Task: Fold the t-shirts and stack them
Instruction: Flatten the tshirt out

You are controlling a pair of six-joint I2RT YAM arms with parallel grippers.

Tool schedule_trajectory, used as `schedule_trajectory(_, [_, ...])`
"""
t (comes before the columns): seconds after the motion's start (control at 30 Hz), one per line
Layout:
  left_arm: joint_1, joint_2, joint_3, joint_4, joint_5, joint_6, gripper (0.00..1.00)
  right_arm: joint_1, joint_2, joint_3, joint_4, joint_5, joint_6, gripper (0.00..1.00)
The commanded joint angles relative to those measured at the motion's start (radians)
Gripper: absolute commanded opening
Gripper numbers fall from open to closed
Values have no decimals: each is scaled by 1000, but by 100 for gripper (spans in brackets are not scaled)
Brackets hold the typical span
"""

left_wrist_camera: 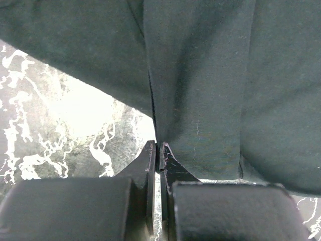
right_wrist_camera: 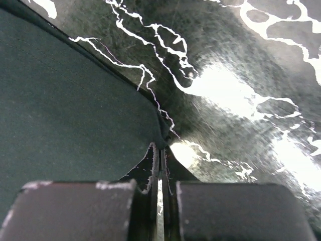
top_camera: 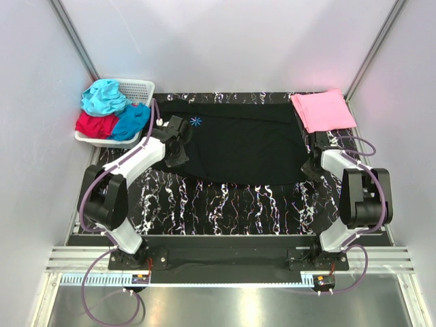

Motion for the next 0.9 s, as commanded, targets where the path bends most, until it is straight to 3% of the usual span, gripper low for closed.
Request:
schedule_trajectory(0.0, [8,-89,22,-21,-78,-21,0,1,-83,20,-53,53,0,0])
schedule_trajectory(0.3, [63,-396,-27,-186,-254,-156,0,1,-230,164,-219,163,-46,0])
schedule_trajectory(0.6, [68,-574,-42,-346,-290,-277,0,0,-318,212,-266,163,-59,0])
schedule_trajectory(0.87, [68,-648,4,-314,-314,-181,0,1,-384,248,-282,151,-131,0])
